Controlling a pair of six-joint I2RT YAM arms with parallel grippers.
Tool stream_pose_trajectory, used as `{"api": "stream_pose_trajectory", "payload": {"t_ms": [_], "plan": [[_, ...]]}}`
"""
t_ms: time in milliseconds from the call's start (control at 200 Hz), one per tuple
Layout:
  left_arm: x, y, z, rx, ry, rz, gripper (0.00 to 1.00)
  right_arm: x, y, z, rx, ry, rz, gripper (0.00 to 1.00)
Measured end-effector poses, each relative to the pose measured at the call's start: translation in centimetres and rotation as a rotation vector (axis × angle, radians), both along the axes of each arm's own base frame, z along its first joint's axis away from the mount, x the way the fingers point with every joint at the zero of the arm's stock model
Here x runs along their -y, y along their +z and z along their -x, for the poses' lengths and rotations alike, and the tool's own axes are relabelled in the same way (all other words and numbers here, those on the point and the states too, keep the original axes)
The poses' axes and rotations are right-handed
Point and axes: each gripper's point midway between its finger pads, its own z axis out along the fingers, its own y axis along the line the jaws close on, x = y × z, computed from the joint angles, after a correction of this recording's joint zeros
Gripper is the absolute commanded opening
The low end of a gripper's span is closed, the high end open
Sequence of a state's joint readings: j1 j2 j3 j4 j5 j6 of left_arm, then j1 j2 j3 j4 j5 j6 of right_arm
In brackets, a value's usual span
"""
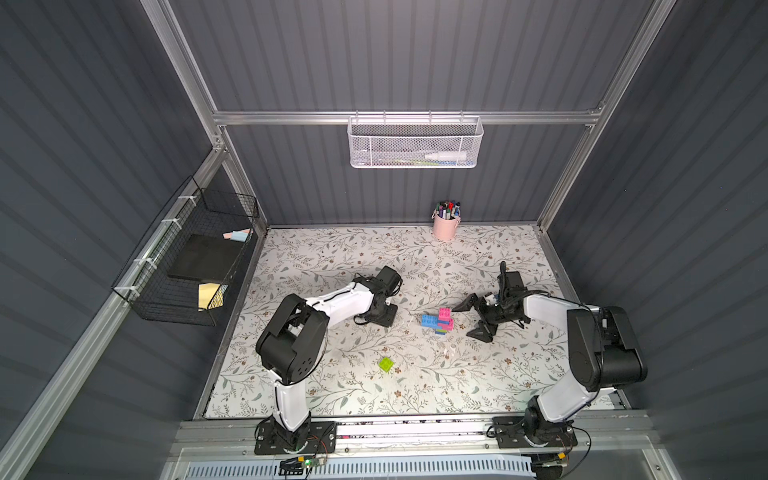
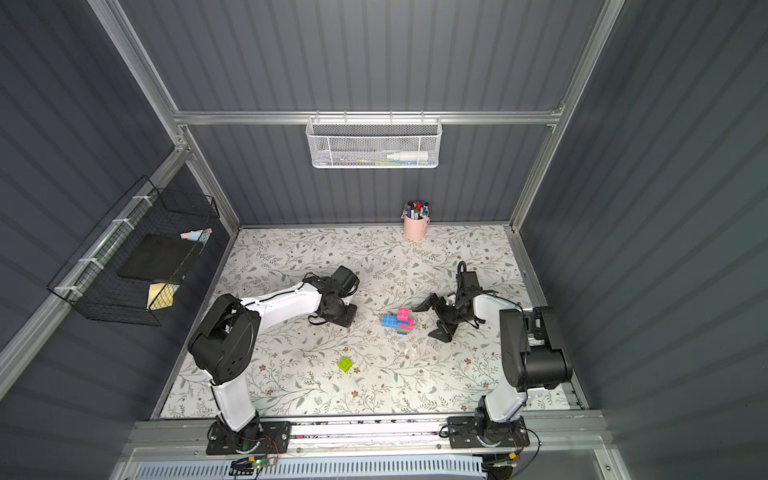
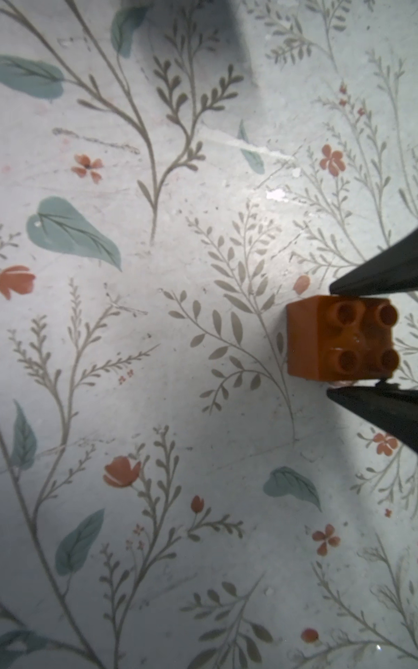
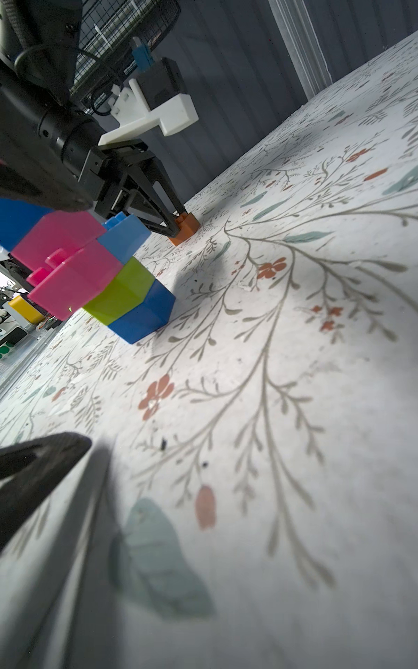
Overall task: Assemble the number 4 with lego
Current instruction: Pick up the lego brick from the center of the board.
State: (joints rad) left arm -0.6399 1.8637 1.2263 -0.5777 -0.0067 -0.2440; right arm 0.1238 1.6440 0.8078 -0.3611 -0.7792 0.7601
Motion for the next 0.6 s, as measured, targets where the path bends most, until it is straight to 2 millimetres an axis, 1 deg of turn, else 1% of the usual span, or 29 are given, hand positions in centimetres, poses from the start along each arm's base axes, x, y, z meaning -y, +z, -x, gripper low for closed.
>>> {"api": "stream_pose_trajectory", "payload": {"t_ms": [70, 270, 395, 600], "plan": [[0.0, 0.01, 0.0, 0.0, 0.0, 0.0, 0.33, 0.07, -0.05, 0.09, -0.002, -0.001, 0.001, 0.95], [0.33, 0.32, -0.43, 0.01, -0.007, 0.005, 0.32, 0.21, -0.09, 0.16, -0.007, -0.005, 0.001, 0.96], [0.43, 0.17, -0.58, 0.009, -0.011, 0.003, 0.31, 0.21, -0.02, 0.14, -0.005, -0.005, 0.001, 0.96], [0.6, 0.31, -0.84, 0.017, -0.026, 0.002, 0.16, 0.35, 0.48, 0.22, 0.005, -0.005, 0.002, 0.96]]}}
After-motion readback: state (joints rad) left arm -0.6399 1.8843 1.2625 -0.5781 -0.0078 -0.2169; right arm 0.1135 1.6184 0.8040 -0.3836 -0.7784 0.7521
